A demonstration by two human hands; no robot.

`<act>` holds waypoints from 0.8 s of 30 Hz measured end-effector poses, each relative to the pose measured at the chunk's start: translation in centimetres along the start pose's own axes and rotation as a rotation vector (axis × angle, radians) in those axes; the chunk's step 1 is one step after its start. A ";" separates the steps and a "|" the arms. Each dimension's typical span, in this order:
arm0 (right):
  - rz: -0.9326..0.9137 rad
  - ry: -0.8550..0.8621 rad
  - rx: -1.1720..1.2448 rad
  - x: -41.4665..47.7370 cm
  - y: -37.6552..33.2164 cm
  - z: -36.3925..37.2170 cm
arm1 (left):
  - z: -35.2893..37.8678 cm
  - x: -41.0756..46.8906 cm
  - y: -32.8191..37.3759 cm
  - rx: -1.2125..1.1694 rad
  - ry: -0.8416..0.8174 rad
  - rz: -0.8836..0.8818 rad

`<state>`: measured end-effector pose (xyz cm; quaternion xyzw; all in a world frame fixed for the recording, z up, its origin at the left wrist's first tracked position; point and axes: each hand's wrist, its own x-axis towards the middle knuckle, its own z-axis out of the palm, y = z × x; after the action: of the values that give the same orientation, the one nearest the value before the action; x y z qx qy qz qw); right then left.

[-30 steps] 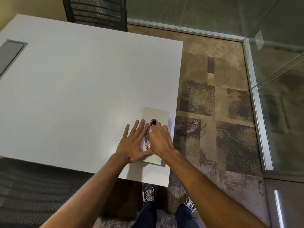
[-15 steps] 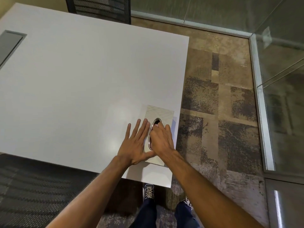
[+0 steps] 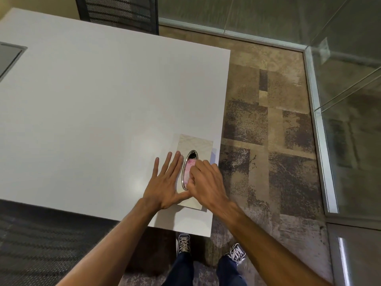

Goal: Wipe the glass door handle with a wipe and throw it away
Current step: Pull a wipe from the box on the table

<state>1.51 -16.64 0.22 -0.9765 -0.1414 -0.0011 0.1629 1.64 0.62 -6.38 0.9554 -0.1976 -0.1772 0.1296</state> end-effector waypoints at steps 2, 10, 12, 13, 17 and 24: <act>0.017 -0.001 0.026 -0.5 0.1 0.1 | 0.0 0.0 0.0 0.018 -0.005 -0.002; 0.079 -0.118 0.031 -0.4 0.0 0.6 | -0.1 0.0 0.0 0.037 -0.001 0.000; 0.058 -0.125 0.020 -0.1 0.1 0.6 | -0.1 0.0 0.0 0.042 -0.007 0.001; 0.055 -0.140 0.025 0.0 0.0 0.6 | -0.1 0.0 0.1 0.050 -0.011 0.000; 0.052 -0.109 0.092 0.0 -0.4 0.2 | -0.2 0.0 0.0 0.050 -0.015 0.003; 0.105 0.065 0.251 -0.4 -0.9 -1.1 | 0.0 0.1 -0.1 0.034 -0.003 0.010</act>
<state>0.90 -16.27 1.53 -0.9539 -0.0837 -0.0064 0.2882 1.73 0.64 -6.45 0.9562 -0.2056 -0.1744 0.1138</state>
